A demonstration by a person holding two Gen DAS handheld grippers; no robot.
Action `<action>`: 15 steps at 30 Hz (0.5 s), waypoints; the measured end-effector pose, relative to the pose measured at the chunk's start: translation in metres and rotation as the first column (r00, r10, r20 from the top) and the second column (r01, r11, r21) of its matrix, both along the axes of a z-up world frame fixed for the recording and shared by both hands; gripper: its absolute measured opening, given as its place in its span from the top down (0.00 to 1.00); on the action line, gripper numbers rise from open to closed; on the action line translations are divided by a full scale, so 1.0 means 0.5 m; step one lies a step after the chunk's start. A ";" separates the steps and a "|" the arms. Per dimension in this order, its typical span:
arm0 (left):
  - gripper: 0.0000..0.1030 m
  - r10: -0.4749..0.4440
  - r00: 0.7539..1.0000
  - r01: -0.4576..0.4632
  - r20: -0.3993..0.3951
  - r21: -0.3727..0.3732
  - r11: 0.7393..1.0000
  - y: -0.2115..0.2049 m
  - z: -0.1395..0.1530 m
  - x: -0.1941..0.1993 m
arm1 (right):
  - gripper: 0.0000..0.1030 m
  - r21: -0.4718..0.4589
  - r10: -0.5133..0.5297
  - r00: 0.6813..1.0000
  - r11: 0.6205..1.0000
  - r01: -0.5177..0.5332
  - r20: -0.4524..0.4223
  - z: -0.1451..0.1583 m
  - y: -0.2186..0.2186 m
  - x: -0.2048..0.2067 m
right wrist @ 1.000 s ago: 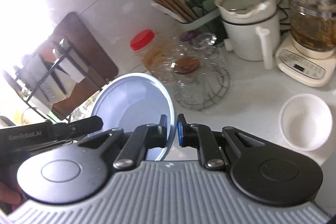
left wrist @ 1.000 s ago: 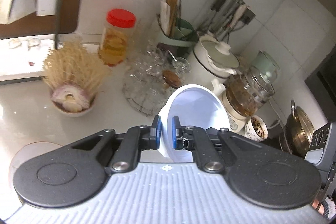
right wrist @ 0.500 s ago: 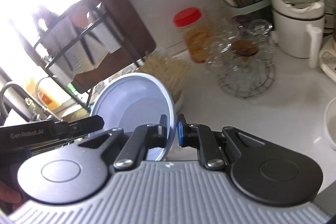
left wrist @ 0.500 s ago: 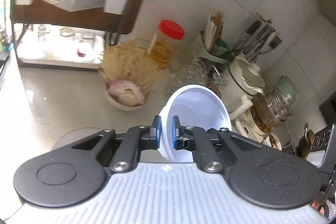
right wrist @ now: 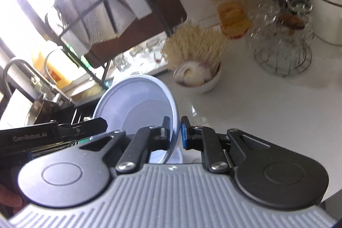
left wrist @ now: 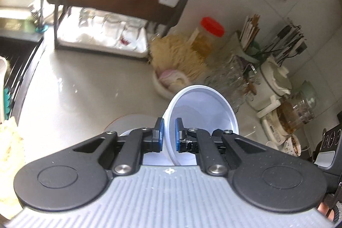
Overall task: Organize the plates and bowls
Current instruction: 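Lower the translucent plastic bowl into the stack and open the left gripper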
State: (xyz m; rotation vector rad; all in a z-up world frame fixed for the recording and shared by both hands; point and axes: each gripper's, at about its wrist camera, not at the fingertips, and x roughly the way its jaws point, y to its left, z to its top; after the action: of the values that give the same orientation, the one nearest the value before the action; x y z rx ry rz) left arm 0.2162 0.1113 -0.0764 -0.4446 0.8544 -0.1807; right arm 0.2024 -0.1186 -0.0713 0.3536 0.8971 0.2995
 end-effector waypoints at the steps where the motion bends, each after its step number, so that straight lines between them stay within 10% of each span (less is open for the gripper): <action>1: 0.90 0.001 1.000 -0.001 -0.009 0.002 1.000 0.007 -0.008 -0.002 | 0.86 -0.005 0.004 1.000 1.000 -0.004 -0.005 -0.006 0.007 -0.001; 15: 0.90 -0.045 0.989 0.051 -0.138 0.040 0.998 0.058 -0.119 0.003 | 0.86 -0.039 -0.044 0.994 0.998 0.041 -0.095 -0.098 0.071 -0.013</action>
State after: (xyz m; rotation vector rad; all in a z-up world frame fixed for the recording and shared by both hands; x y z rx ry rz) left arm 0.2176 0.1401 -0.1358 -0.3990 1.0030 -0.1765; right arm 0.1961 -0.0830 -0.1205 0.3552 0.9867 0.2279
